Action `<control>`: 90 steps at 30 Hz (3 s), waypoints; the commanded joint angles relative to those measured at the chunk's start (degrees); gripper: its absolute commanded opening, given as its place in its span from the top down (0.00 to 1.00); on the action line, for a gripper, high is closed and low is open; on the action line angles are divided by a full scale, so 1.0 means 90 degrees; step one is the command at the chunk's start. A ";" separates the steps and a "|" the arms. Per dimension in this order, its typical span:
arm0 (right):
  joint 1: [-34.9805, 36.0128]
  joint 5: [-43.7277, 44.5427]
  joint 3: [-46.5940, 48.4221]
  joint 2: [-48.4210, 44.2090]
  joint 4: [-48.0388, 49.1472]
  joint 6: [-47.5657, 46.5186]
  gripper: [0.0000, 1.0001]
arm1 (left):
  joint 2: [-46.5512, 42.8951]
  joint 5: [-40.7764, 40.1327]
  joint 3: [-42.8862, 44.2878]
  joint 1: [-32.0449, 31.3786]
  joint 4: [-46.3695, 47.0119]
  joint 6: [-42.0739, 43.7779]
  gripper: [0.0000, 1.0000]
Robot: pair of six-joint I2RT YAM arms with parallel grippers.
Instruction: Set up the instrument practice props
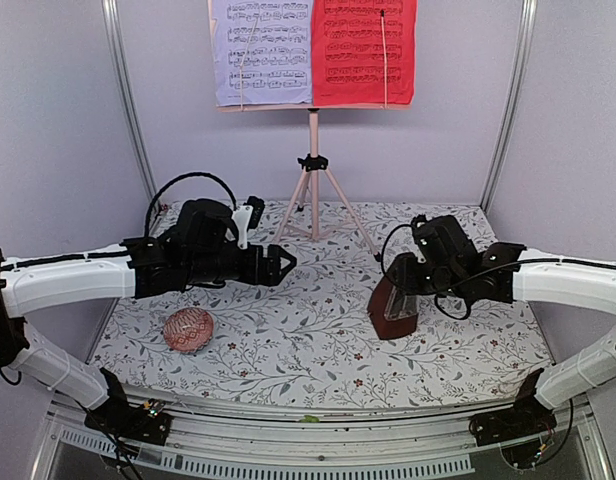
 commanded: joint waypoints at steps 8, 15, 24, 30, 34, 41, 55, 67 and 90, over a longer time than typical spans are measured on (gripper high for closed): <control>0.0830 -0.0479 0.1533 0.1621 0.1173 0.0395 0.18 | -0.0114 0.0033 -0.0230 -0.0091 0.0250 -0.0075 0.08; 0.0876 -0.0774 0.1700 0.1351 0.1092 -0.0037 0.02 | -0.0136 0.0114 -0.0300 -0.0086 0.0266 -0.0160 0.08; 0.0060 -0.0814 0.0520 -0.0395 0.0566 -0.0213 0.02 | -0.0264 0.0275 -0.0499 -0.0133 0.0305 -0.0507 0.08; -0.1099 -0.1650 -0.0660 -0.0695 0.0889 -0.0157 0.18 | -0.0246 0.0209 -0.0509 -0.0325 0.0337 -0.0765 0.08; -0.1291 -0.2095 -0.0983 -0.0145 0.1530 -0.0265 0.39 | -0.0092 0.0114 -0.0501 -0.0456 0.0343 -0.0902 0.08; -0.1240 -0.2543 -0.1104 0.1199 0.2510 -0.0260 0.58 | 0.0116 -0.0083 -0.0539 -0.0697 0.0344 -0.1146 0.08; 0.0498 -0.2522 -0.0259 0.2602 0.3105 0.0382 0.58 | 0.0286 -0.0321 -0.0592 -0.0766 0.0261 -0.0820 0.06; 0.0381 -0.2314 -0.0443 0.2122 0.3053 0.0282 0.52 | 0.1034 -0.0099 -0.0213 -0.0609 0.0708 0.0606 0.06; 0.0078 -0.2435 -0.1682 -0.0278 0.3073 -0.0601 0.25 | 0.2492 -0.0143 -0.0058 -0.0351 0.3378 0.2014 0.13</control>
